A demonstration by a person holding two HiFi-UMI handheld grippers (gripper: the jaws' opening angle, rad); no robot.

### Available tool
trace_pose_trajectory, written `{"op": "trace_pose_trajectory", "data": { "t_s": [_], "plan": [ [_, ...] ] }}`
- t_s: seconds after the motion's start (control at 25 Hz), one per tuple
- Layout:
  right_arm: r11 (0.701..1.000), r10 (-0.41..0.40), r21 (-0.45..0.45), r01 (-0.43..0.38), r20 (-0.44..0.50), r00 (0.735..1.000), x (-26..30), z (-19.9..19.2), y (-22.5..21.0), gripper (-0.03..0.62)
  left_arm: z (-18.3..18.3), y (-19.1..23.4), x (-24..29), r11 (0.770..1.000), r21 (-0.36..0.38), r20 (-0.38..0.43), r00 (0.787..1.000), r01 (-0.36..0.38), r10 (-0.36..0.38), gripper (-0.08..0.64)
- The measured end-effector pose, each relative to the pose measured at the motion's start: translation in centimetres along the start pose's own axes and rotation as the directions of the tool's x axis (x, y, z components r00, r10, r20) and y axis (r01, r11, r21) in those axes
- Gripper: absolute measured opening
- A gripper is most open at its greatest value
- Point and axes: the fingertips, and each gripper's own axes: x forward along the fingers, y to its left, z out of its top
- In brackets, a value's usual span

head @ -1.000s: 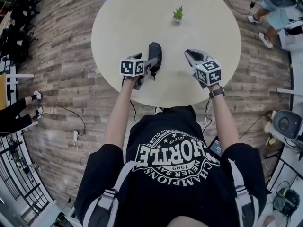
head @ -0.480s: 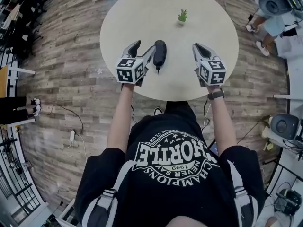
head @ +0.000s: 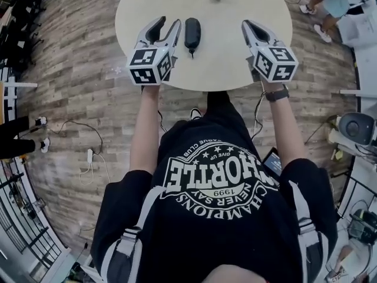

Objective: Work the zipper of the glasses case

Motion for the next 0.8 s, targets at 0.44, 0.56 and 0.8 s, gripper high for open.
{"op": "trace_pose_trajectory", "data": {
  "t_s": [0.44, 0.56, 0.8],
  "plan": [
    [0.983, 0.047, -0.175, -0.05, -0.021, 0.999, -3.7, -0.9, 2.0, 0.017, -0.8, -0.6, -3.2, 0.999, 0.014, 0.062, 0.997, -0.052, 0.051, 0.03],
    [0.992, 0.027, -0.125, -0.027, -0.001, 1.0, -4.1, -0.2, 1.5, 0.017, -1.0, -1.0, -3.3, 0.999, 0.014, 0.058, 0.997, -0.043, 0.042, 0.02],
    [0.99, -0.017, -0.142, 0.015, -0.016, 1.0, -4.6, 1.1, -1.0, 0.017, -1.1, -1.5, -2.2, 0.999, 0.023, 0.049, 0.998, -0.035, 0.034, 0.02]
  ]
}}
